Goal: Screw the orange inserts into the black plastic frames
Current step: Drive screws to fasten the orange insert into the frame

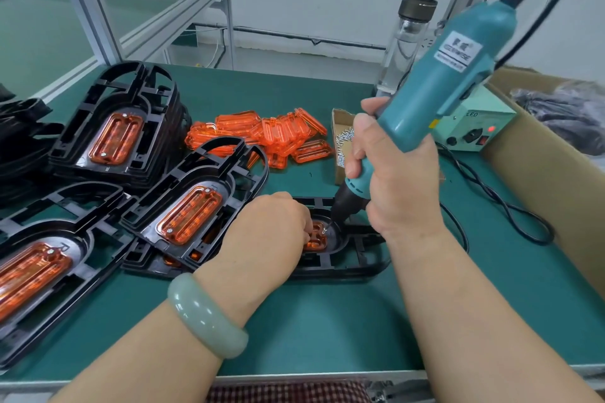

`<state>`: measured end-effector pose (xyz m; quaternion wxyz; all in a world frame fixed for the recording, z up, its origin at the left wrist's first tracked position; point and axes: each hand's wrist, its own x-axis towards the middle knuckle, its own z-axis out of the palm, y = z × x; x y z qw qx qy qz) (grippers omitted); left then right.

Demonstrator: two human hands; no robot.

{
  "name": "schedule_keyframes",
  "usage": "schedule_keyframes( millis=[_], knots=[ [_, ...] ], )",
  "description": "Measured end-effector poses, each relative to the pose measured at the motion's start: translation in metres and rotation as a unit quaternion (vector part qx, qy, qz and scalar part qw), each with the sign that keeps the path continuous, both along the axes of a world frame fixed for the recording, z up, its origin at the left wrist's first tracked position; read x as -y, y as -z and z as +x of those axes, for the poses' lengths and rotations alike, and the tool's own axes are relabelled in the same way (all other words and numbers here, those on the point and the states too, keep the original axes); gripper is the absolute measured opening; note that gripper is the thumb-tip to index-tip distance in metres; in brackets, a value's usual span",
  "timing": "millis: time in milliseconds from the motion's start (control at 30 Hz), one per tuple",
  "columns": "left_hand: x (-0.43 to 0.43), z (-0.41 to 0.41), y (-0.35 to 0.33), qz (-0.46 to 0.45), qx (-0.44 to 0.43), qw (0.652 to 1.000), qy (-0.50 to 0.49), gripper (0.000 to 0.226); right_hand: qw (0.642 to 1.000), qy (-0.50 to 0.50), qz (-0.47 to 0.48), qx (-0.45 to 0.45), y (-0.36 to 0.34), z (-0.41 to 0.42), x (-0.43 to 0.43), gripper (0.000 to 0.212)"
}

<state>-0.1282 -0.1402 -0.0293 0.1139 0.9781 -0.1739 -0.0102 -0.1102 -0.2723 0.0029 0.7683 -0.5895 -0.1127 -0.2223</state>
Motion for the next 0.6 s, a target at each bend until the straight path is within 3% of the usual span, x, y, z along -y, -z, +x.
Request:
schedule_keyframes(
  millis=[100, 233, 600],
  knots=[
    [-0.0019, 0.0, 0.0002, 0.002, -0.005, 1.0, 0.003, 0.023, 0.998, -0.062, -0.018, 0.01, 0.0003, 0.003, -0.0025, 0.007],
    [-0.0013, -0.0012, 0.001, 0.023, 0.002, 1.0, 0.005, 0.022, 0.993, -0.116, -0.025, -0.001, -0.0015, 0.0061, -0.0077, 0.022],
    [0.0012, 0.0024, -0.0049, 0.048, -0.019, 0.999, 0.008, 0.027, 0.992, -0.121, -0.026, -0.024, -0.003, 0.007, -0.0072, 0.01]
  ],
)
